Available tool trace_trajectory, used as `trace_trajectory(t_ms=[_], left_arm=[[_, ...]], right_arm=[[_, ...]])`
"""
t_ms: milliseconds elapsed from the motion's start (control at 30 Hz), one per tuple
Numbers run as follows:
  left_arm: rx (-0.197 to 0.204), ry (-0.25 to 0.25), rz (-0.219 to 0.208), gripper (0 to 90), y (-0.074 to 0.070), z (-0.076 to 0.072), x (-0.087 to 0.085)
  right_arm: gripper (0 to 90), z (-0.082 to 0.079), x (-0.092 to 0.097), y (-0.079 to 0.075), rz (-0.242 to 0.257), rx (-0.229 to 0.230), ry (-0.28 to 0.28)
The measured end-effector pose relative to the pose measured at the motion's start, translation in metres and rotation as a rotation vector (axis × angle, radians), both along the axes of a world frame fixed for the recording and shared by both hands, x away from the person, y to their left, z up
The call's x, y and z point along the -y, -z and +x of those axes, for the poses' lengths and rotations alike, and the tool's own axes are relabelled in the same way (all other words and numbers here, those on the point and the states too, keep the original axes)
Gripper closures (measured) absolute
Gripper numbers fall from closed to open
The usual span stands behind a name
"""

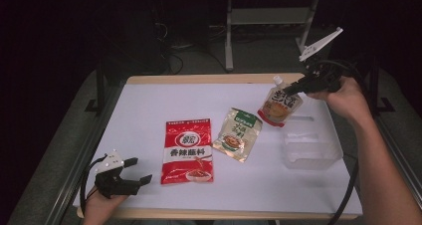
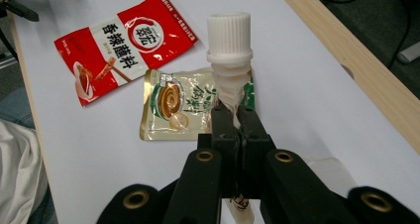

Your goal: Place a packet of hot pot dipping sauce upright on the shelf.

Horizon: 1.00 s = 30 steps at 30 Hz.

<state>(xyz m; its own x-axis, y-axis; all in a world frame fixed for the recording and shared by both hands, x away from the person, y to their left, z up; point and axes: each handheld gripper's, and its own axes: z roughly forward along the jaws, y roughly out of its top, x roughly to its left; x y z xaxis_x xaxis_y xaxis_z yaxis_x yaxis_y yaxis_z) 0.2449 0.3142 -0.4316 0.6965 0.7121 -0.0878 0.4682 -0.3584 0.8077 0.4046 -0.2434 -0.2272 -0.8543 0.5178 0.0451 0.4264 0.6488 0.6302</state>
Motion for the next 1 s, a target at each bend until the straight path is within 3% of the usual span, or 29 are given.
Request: trace_trajectory(t_ms=[333,533,800,1000], left_arm=[[-0.01,-0.024,-0.01,15.5,0.002,0.001,-0.005],[-0.012,-0.032,-0.018,15.5,0.002,0.002,-0.004],[-0.018,-0.032,-0.011,15.5,0.004,0.003,-0.006],[-0.018,-0.033,-0.011,15.5,0.004,0.002,-0.005]], right_arm=[[88.0,0.018,0.021,0.0,0.007,-0.018,0.06],[87.8,0.033,0.036,0.005,-0.02,-0.049,0.091],[87.8,0.039,0.055,0.01,-0.013,-0.051,0.139],[87.8,0.043,0.068,0.029,-0.025,-0.083,0.189]])
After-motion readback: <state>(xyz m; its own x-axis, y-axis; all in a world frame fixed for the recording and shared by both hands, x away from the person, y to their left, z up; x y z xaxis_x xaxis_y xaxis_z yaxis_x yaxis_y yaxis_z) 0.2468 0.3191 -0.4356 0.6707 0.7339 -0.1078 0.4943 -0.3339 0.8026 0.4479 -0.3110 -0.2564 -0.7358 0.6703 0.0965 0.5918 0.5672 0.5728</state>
